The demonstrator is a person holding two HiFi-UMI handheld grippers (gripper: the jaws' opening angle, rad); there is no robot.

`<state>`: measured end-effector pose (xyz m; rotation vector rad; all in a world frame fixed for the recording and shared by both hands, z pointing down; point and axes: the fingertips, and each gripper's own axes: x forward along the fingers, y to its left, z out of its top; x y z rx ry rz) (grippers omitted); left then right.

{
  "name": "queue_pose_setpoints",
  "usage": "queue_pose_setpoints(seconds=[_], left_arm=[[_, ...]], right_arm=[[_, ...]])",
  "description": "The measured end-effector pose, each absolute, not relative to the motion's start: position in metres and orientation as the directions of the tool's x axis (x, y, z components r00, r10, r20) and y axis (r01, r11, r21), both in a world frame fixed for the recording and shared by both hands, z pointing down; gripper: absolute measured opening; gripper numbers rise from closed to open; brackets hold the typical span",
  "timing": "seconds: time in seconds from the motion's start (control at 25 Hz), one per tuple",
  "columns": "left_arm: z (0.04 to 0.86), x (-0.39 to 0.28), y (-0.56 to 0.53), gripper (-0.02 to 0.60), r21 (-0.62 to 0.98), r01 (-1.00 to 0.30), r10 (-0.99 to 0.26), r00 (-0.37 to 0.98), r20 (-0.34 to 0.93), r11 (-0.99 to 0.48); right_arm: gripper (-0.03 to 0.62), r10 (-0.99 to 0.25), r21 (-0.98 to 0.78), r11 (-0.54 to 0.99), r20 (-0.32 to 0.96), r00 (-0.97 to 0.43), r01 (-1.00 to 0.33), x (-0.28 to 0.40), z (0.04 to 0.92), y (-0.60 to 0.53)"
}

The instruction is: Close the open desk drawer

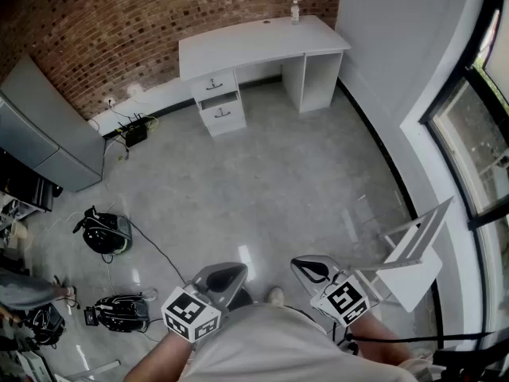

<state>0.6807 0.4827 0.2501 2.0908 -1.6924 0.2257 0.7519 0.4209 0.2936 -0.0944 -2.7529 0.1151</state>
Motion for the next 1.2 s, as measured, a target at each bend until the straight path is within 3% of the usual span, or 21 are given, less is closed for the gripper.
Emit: queue_pose_setpoints(seconds=[0.56, 0.8, 1.2], left_arm=[[0.252, 0.582, 0.503, 0.000, 0.235, -0.968, -0.918, 0.168, 0.358, -0.086], [0.244, 0.490, 0.515, 0.029, 0.254, -0.965, -0.939, 0.147, 0.310, -0.067], [0.266, 0.349, 0.543, 0.011, 0.288, -0.955, -0.931, 0.171, 0.324, -0.075]], right_arm=[[0.002, 0.151, -0.115, 0.987, 0.425, -0.893, 0.112, 0.659, 0.305, 0.459], [0.037, 0.131, -0.086, 0.991, 0.451, -0.883, 0.104, 0.566, 0.299, 0.461], [0.037, 0.118, -0.107, 0.991, 0.490, -0.864, 0.075, 0.414, 0.310, 0.472]])
